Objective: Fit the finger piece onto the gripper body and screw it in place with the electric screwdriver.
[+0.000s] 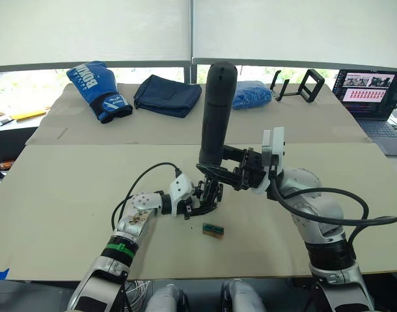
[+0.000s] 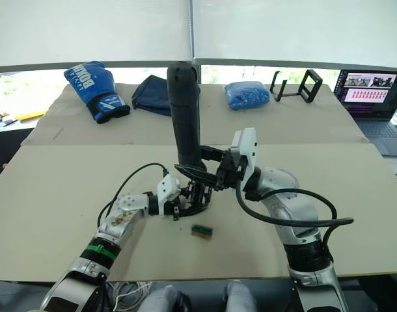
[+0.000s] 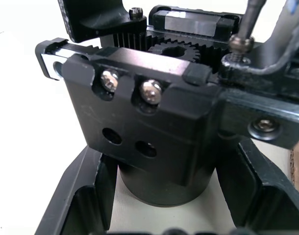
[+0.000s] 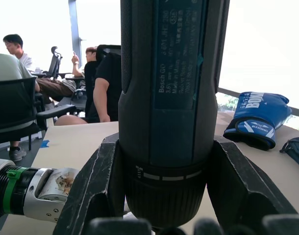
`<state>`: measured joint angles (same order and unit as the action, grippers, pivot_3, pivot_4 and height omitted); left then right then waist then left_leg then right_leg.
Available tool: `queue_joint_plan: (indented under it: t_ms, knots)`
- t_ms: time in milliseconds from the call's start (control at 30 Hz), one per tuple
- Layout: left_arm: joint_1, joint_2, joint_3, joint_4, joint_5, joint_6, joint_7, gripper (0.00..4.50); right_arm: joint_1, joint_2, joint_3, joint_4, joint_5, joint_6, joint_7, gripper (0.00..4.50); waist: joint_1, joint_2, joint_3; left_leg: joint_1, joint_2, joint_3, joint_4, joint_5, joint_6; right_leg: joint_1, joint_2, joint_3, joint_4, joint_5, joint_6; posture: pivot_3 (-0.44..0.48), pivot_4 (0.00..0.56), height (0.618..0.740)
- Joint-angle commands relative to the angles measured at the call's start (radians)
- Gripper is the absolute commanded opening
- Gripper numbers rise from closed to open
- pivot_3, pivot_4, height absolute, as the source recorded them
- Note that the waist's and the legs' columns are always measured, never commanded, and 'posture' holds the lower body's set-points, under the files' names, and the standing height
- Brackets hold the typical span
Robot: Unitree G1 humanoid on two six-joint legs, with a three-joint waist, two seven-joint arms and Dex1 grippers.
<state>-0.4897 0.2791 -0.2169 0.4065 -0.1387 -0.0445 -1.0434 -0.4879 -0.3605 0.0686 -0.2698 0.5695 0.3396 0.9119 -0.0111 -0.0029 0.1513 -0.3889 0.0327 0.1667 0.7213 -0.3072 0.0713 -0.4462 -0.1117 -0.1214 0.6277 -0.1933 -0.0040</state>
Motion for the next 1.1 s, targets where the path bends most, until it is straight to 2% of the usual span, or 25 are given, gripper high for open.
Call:
queue_joint_plan:
  t_ms: [33, 667, 1100]
  knots:
    - [-0.005, -0.004, -0.007, 0.000, 0.004, -0.009, -0.002, 2.33, 0.009, -0.008, -0.001, -0.025, -0.005, -0.011, -0.002, 1.91, 0.000, 0.000, 0.000, 0.000, 0.000, 0.000, 0.000, 0.000, 0.000, 0.000, 0.000, 0.000, 0.000, 0.000, 0.000, 0.000, 0.150, 0.740]
    - [0.004, -0.011, -0.009, -0.008, 0.008, -0.001, -0.002, 2.33, 0.064, -0.033, 0.069, -0.003, -0.042, 0.082, -0.061, 1.91, 0.001, 0.000, -0.001, 0.005, 0.000, -0.002, -0.001, 0.000, 0.000, 0.006, -0.001, 0.000, -0.001, 0.000, 0.000, 0.000, 0.150, 0.740]
    - [0.007, -0.014, -0.007, -0.004, 0.007, -0.004, -0.002, 2.33, 0.051, -0.014, 0.087, 0.058, -0.037, 0.130, -0.121, 1.91, 0.000, 0.000, -0.002, 0.007, 0.001, -0.002, -0.001, 0.000, 0.001, 0.007, -0.001, 0.000, -0.001, 0.000, 0.000, 0.000, 0.150, 0.740]
